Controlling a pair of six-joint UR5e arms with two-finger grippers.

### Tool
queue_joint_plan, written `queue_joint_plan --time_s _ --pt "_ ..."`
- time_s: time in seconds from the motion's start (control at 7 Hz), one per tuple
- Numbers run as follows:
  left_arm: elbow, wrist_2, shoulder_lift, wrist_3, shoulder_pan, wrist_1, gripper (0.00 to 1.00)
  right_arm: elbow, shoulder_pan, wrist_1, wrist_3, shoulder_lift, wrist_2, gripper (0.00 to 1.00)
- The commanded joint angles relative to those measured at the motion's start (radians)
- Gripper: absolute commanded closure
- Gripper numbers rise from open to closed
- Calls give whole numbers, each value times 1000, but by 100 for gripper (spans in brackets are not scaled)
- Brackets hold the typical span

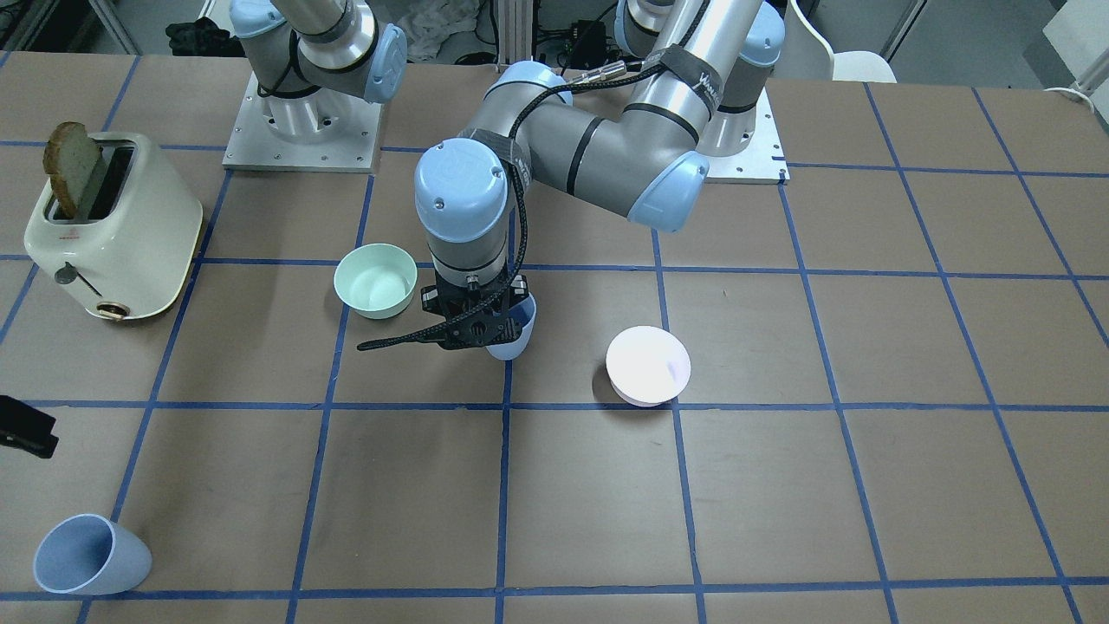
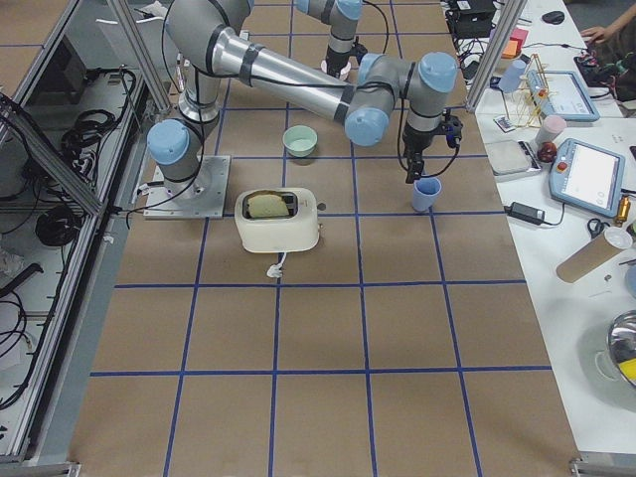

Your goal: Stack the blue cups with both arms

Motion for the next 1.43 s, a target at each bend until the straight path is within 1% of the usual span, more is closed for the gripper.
queue_joint_plan --time_s 0.0,0.14,0.29,0.43,0.57,0.71,1.0,1.14,1.29 --pt "-33 0 -15 10 -6 13 80 -86 -2 -35 -101 121 13 0" --pt "-34 2 -10 16 -6 18 1 -82 -2 -68 -101 143 14 0" --pt "-16 -11 26 16 -3 15 0 -82 -2 -72 -98 160 16 0" --pt "17 -11 75 19 3 -31 0 -83 -2 -82 -94 164 81 3" --pt "69 -62 128 68 15 -90 0 -85 -2 -98 -94 164 144 3" --pt "115 -70 184 176 62 -225 0 -88 -2 -125 -94 181 128 3" --pt "127 -57 287 409 241 -339 0 -85 -2 -148 -55 204 113 4" --pt "116 -29 336 462 309 -367 0 -74 -3 -145 -53 207 96 5" --pt "89 4 364 502 365 -356 0 -74 -3 -142 -53 223 80 21"
